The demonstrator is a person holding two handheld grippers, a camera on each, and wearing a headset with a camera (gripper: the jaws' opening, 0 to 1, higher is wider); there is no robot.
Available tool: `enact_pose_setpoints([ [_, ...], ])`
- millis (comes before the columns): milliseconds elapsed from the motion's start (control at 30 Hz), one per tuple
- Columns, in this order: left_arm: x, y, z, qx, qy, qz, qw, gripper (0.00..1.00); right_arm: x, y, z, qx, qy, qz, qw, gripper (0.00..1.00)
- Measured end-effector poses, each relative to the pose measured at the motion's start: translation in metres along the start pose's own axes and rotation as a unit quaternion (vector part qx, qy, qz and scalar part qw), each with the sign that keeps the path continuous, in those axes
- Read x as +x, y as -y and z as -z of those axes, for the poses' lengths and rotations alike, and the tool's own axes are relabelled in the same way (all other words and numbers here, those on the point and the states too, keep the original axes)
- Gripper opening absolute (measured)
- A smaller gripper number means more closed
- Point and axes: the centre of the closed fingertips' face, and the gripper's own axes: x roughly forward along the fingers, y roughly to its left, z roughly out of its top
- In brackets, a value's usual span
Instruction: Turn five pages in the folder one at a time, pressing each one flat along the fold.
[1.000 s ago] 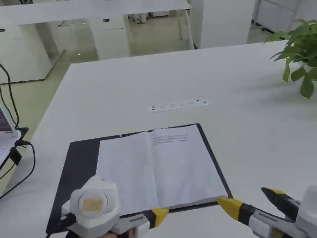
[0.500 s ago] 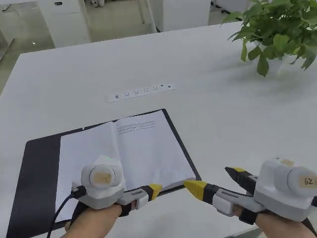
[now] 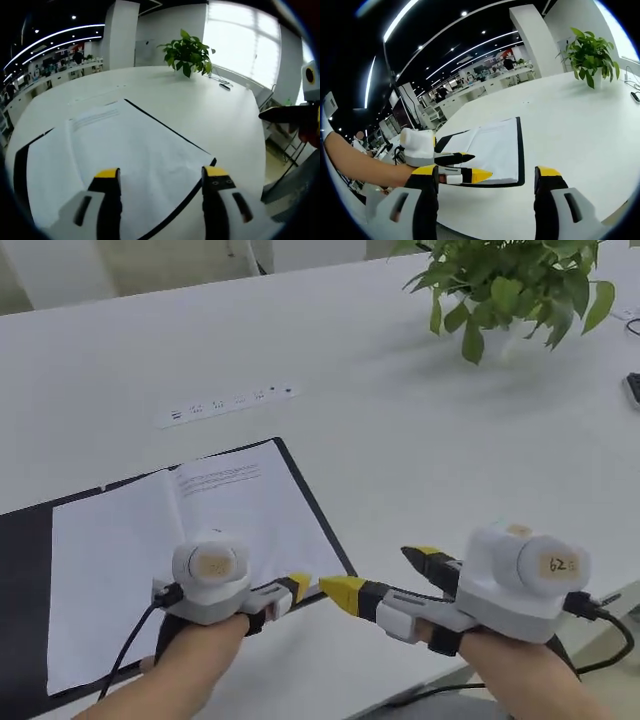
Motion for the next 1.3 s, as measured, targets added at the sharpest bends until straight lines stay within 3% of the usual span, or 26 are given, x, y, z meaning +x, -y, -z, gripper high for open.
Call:
enact_pose_setpoints([
  [200, 0.009, -0.002, 0.003, -0.002, 0.0, -0.014, 0.9999, 0.57, 0.001, 0.0, 0.0, 0.003, 0.0, -0.006, 1.0, 0.76],
  [300, 0.016, 0.001, 0.011, -0.003, -0.009, -0.017, 0.9998, 0.56, 0.002, 0.001, 0.004, 0.002, -0.005, -0.006, 1.0, 0.76],
  [400, 0.018, 0.001, 0.014, 0.047, -0.003, -0.032, 0.9984, 0.53, 0.003, 0.003, 0.007, 0.005, -0.01, -0.005, 0.9999, 0.75],
  [500, 0.018, 0.002, 0.015, 0.039, 0.008, -0.032, 0.9987, 0.51, 0.003, 0.005, 0.008, 0.007, -0.012, -0.005, 0.9999, 0.75],
  [833, 0.017, -0.002, 0.014, 0.051, 0.031, -0.026, 0.9979, 0.39, 0.006, 0.008, 0.014, 0.005, -0.027, -0.008, 0.9996, 0.74],
  [1300, 0.017, -0.006, 0.013, 0.052, 0.045, -0.022, 0.9974, 0.3, 0.012, 0.007, 0.014, 0.001, -0.034, -0.014, 0.9993, 0.73],
])
